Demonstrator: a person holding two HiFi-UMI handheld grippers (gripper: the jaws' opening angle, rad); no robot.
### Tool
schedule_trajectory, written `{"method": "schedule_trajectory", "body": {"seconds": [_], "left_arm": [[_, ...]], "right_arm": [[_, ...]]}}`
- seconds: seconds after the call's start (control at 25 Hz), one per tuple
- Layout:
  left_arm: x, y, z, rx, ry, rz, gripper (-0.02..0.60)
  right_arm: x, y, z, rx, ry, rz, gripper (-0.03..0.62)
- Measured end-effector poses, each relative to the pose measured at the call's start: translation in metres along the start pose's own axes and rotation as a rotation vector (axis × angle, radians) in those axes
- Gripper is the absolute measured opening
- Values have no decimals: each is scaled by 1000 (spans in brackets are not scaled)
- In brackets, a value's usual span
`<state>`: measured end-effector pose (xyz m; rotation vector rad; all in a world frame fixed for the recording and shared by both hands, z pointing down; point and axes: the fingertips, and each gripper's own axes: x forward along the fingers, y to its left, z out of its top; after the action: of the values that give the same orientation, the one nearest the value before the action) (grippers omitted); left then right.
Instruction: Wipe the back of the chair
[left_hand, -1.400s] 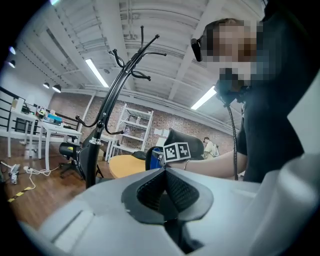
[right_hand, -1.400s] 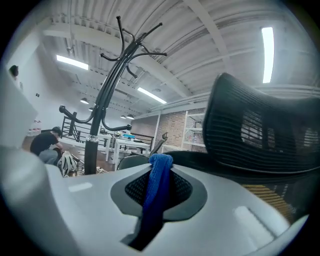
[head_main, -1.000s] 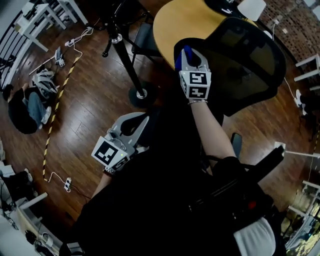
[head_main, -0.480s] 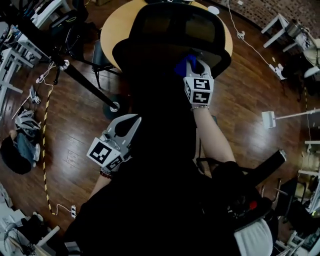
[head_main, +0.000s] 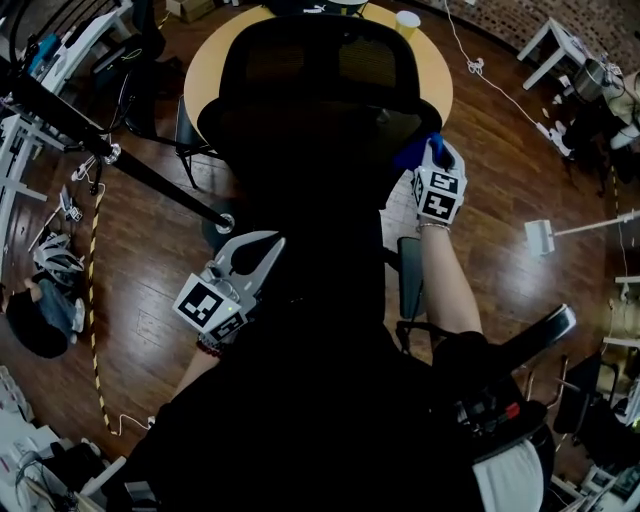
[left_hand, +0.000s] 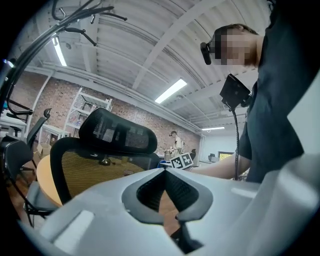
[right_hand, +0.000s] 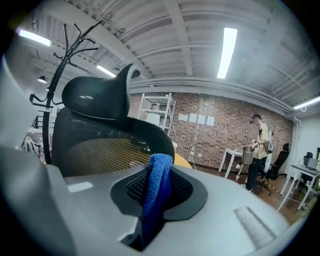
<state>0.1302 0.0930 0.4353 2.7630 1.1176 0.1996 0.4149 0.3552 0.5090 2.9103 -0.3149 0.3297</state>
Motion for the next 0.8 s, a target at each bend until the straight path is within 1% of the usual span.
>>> {"method": "schedule_trajectory", "body": {"seconds": [0.12,0.2,0.32,0.4,0.48,0.56,0.64,0.72,0.8], "left_arm": [[8,1,-7,-2,14,-6,6],[-4,8,-13,-10,23,-11,6],[-28,25,-14,-24,21,29,6],[-28,28,-12,-41,13,53,6],[-25,30,-12,-48,6,56,6],[-31,36,-15,-48,8,49,6],[-41,43,-22,-50,23,43,6],[-51,46,-29,-57,33,40,6],[-53,45,-31,-59,21,40,6]], "right_arm": [[9,-12,3,-28,-14,-1,37],[10,-3,-2,-43,-10,-16,37],[13,24,0,-27,-24,-30,37],[14,20,0,-14,-20,-45,37],[14,16,1,-14,-24,-50,37],[18,33,5,-40,-38,-4,37],[26,65,5,-61,-38,44,37],[29,82,-2,-31,-32,28,37],[30,83,-6,4,-41,-7,37]]}}
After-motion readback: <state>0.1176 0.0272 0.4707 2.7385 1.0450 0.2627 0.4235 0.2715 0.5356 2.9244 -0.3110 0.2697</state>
